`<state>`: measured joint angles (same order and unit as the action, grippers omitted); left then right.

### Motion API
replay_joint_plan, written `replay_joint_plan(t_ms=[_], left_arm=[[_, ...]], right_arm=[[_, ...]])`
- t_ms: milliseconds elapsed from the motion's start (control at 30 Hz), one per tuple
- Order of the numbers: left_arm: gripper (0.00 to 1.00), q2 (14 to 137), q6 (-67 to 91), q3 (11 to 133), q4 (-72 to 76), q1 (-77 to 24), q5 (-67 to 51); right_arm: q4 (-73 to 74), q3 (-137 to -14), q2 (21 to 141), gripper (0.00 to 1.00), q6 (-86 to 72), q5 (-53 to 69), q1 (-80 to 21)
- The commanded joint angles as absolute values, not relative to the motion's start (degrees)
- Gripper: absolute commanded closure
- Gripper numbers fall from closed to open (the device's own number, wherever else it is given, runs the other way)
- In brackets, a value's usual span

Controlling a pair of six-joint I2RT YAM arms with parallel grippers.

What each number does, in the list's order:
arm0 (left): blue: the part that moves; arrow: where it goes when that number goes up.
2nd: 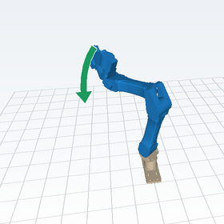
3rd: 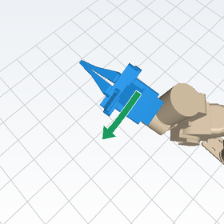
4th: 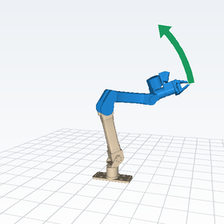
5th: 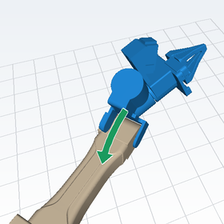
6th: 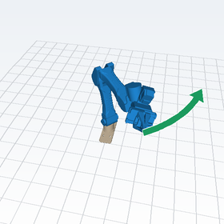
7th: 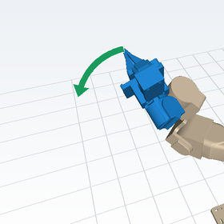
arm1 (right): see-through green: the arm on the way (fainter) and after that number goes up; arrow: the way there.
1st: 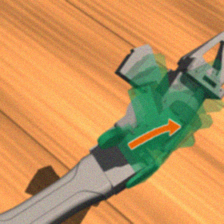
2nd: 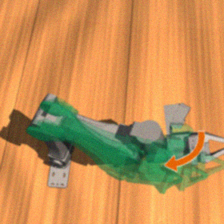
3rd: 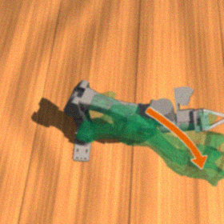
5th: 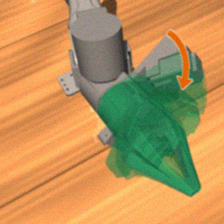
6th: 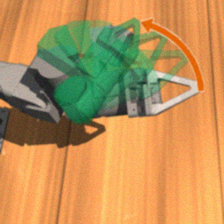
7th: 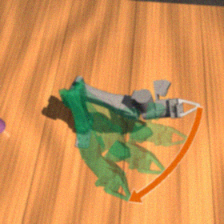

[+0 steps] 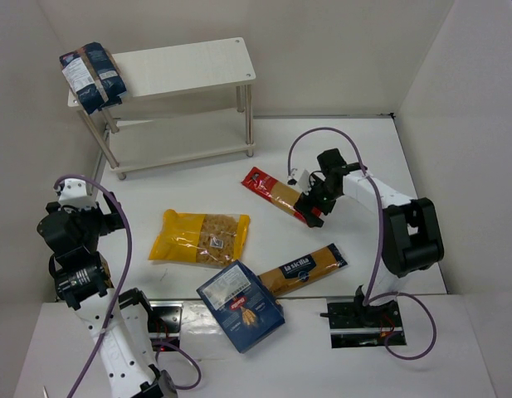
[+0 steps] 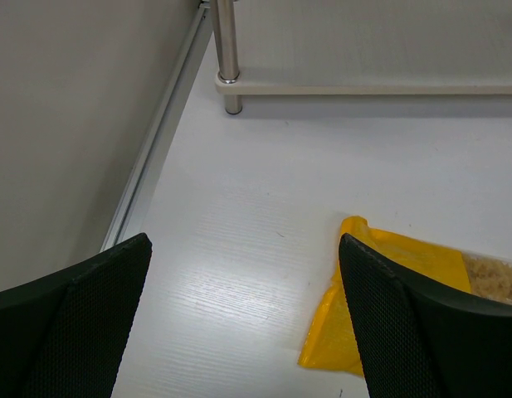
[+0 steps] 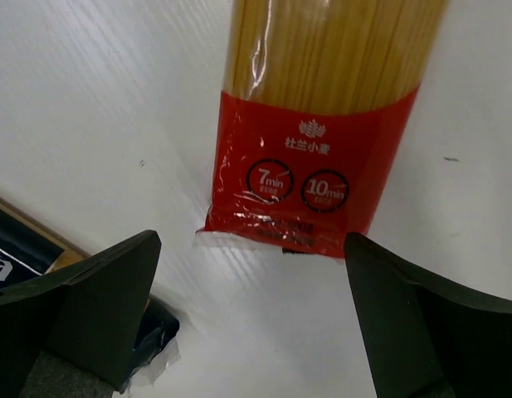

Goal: Place and organize the pasta boxes and bags onto the shelf

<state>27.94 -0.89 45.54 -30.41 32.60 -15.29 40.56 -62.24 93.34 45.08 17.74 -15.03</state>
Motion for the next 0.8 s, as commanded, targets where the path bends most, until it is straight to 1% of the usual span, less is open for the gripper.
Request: replay_joint_plan(t_ms=[0, 67, 167, 533, 633, 767], left_arm=[[0.01, 26.9, -0.4, 46.3, -28.7, 33.0, -16.4], [0.01, 26.9, -0.4, 46.3, -28.7, 33.6, -16.4], [0.01, 26.4, -0.4, 46.3, -28.7, 33.6, -16.4], [0.01, 25.8, -0.4, 46.3, -28.7, 34.1, -17.0], [0.01, 25.8, -0.4, 46.3, -28.7, 34.1, -17.0], [0.01, 25.3, -0.4, 46.3, -28.7, 34.1, -17.0]], right_arm=[[37.4, -64.2, 95.6, 0.00, 49.3, 22.8, -15.4], [36.7, -64.7, 96.4, 0.00, 49.3, 25.0, -15.4], [33.5, -64.7, 97.7, 0.00, 49.3, 25.0, -15.9], [27.2, -65.2, 101.9, 0.00, 48.1, 22.0, -16.4], [24.4, -65.2, 101.9, 0.00, 47.2, 19.5, -16.4], [23.9, -65.7, 103.1, 0.00, 45.9, 18.1, -16.4]])
